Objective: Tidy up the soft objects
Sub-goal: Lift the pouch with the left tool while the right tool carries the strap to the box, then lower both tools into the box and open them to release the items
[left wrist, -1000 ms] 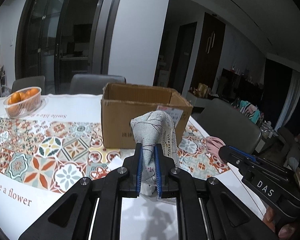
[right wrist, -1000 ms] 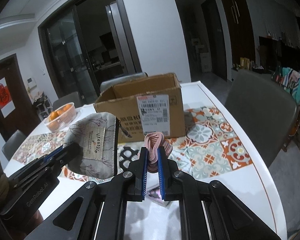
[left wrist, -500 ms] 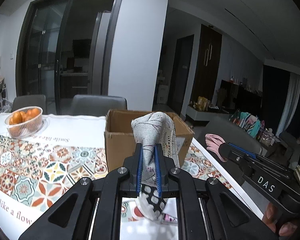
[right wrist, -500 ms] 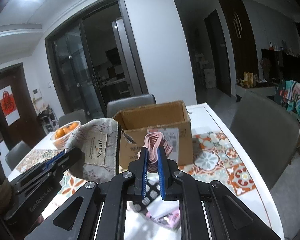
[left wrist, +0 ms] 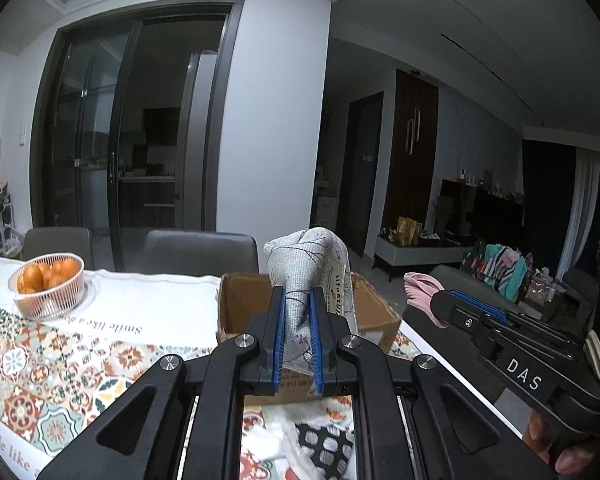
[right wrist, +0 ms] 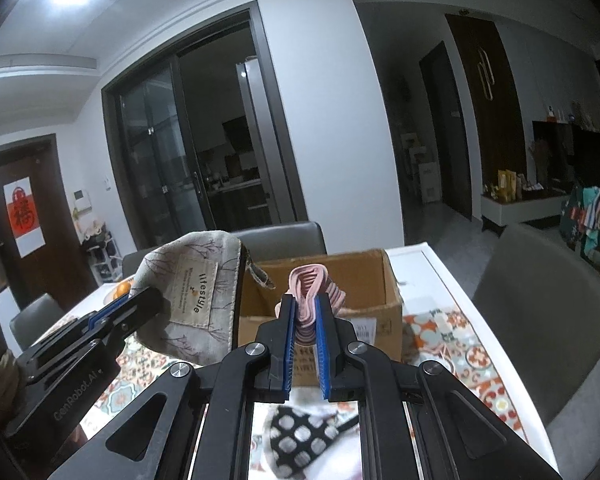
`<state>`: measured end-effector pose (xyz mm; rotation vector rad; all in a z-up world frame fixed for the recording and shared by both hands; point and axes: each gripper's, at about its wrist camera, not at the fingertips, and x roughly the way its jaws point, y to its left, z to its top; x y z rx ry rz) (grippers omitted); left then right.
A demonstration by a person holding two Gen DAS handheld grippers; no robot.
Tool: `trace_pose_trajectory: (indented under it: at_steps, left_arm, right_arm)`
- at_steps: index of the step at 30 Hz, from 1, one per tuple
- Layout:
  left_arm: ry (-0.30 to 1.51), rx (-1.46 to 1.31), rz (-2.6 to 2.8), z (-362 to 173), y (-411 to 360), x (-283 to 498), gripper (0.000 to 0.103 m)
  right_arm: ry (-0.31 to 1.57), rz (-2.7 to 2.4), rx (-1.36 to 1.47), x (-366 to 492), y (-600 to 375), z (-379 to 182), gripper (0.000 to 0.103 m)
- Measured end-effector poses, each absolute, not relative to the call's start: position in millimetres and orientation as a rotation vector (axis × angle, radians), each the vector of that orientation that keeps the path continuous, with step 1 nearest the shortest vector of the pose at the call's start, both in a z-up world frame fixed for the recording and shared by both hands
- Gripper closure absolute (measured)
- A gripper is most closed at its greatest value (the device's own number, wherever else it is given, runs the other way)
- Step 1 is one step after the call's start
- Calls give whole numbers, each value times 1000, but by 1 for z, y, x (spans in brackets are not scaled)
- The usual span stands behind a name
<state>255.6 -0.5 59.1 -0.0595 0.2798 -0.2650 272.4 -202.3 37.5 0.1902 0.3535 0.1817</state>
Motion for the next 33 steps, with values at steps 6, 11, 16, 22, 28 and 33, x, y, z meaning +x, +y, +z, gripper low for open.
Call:
trace_pose_trajectory:
  at_steps: [6,11,16,22,28,33]
  left_arm:
    - [256,-49,-259,65,2,271,90]
    - [249,-41,-253,63,4,286,90]
    - [254,-41,-247,58,5,305,90]
    - [269,-32,-240,49,0,330,90]
    - [309,-28,-235,36,-4,358,90]
    - [356,-37,-236,23,-8,377,90]
  right_arm:
    - [332,186,183,291,-202,42,92]
    - [329,193,173,308,-200,43,92]
    - [332,192,160,322,-195,39,92]
    - [357,195,158,342,-194,29,92]
    - [398,189,157,369,-191,20,92]
    - [439,183,155,384,-188,10,92]
